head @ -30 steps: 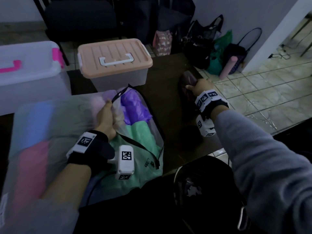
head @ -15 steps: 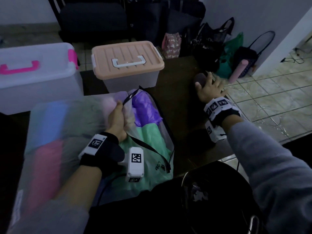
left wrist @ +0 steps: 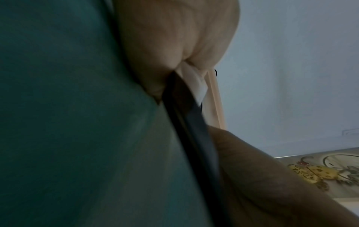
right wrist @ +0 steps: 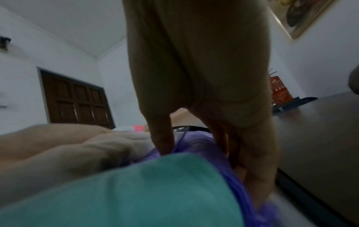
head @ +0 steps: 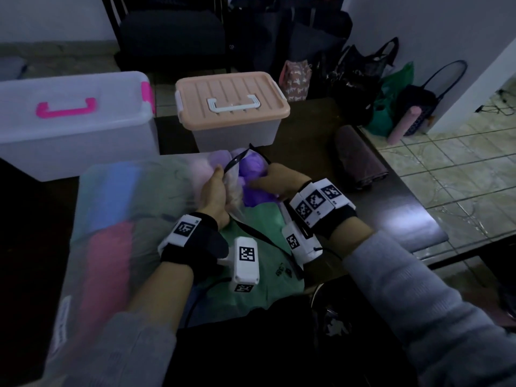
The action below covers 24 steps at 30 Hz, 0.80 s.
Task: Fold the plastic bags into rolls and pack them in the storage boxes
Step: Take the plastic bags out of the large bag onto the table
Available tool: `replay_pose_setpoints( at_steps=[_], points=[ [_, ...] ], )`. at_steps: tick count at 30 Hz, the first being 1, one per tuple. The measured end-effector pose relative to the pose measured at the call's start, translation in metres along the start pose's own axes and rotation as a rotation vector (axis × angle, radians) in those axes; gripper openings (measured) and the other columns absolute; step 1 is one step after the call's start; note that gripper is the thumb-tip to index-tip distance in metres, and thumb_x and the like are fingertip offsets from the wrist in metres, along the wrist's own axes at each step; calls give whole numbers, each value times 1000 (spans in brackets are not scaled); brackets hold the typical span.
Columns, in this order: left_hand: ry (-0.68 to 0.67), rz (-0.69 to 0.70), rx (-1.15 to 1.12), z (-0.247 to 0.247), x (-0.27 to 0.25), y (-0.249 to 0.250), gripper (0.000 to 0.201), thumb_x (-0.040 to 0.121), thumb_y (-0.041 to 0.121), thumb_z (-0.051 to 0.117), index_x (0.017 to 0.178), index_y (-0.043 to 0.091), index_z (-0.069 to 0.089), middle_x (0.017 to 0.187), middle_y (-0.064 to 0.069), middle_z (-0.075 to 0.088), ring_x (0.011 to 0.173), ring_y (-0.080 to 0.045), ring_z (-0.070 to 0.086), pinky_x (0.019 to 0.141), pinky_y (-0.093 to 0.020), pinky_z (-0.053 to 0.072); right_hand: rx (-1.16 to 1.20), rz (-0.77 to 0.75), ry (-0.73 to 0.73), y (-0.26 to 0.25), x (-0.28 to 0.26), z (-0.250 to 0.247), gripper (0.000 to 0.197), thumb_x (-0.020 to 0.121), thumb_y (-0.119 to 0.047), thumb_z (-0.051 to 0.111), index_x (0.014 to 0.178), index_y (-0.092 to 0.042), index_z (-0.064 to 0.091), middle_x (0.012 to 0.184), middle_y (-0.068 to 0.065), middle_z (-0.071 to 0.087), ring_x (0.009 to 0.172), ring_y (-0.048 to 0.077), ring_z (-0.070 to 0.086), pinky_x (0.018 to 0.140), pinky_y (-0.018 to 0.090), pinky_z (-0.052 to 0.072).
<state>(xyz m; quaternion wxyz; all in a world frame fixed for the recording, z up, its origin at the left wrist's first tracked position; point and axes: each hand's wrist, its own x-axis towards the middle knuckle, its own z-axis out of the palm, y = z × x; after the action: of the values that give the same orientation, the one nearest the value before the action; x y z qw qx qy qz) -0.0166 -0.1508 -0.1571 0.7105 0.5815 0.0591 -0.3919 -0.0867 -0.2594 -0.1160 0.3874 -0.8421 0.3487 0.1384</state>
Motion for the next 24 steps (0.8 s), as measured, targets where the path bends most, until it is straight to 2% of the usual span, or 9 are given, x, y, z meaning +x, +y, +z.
replay_pose_setpoints(
  at_steps=[3,5,8,10,12,14,16,20,24],
  points=[
    [-12,-3,-10,-1,0,0,36,97,42,42,93,14,65,91,-6,69,84,-21,65,78,-32,53,-54,26,-18,-3,0,0,59,85,-36,65,127,2,49,117,18,57,89,21,51,56,21,40],
    [6,7,0,-1,1,0,35,97,42,43,95,14,66,93,-7,68,87,-23,64,84,-35,52,61,61,-4,-1,1,-1,59,78,-35,72,122,-1,52,107,13,58,81,20,55,54,22,43],
    [29,21,9,-1,3,0,33,97,39,44,81,16,63,82,-6,64,76,-21,61,78,-35,51,269,117,-13,3,0,-2,55,70,-34,77,111,-3,58,101,11,65,84,25,64,72,33,56],
    [31,27,5,0,3,-1,33,97,38,43,85,15,63,81,-5,64,74,-19,61,74,-32,51,397,121,-39,5,-3,-3,56,63,-31,80,106,-1,62,102,16,69,94,32,67,87,42,55],
    [26,23,-11,1,4,-2,35,98,38,42,93,12,65,85,-5,65,75,-18,62,77,-32,51,537,120,-45,7,-5,-5,61,53,-29,81,104,-1,64,98,19,71,93,35,68,90,48,53],
    [2,11,-27,1,3,-1,35,97,41,42,91,16,65,91,-8,67,77,-20,63,81,-35,52,692,134,-72,7,-10,-12,63,54,-26,78,110,-2,62,97,18,70,87,33,67,93,45,51],
    [-31,-13,-23,1,1,1,34,93,46,48,89,18,66,95,-10,70,82,-24,66,84,-38,54,799,130,-140,9,-15,-23,58,60,-24,71,112,-3,60,97,17,68,82,28,65,88,39,51],
    [-72,-16,17,0,-1,1,41,74,49,69,98,16,69,103,-13,71,97,-29,67,89,-42,53,806,139,-247,25,-27,-47,25,77,-25,57,94,-7,62,75,9,68,61,20,64,60,25,53],
    [-15,8,23,-3,4,-1,56,56,50,79,98,13,70,102,-12,71,100,-30,66,92,-49,51,830,137,-217,50,-38,-64,22,70,-18,58,85,-3,64,73,11,67,60,21,63,56,27,55]
  ],
)
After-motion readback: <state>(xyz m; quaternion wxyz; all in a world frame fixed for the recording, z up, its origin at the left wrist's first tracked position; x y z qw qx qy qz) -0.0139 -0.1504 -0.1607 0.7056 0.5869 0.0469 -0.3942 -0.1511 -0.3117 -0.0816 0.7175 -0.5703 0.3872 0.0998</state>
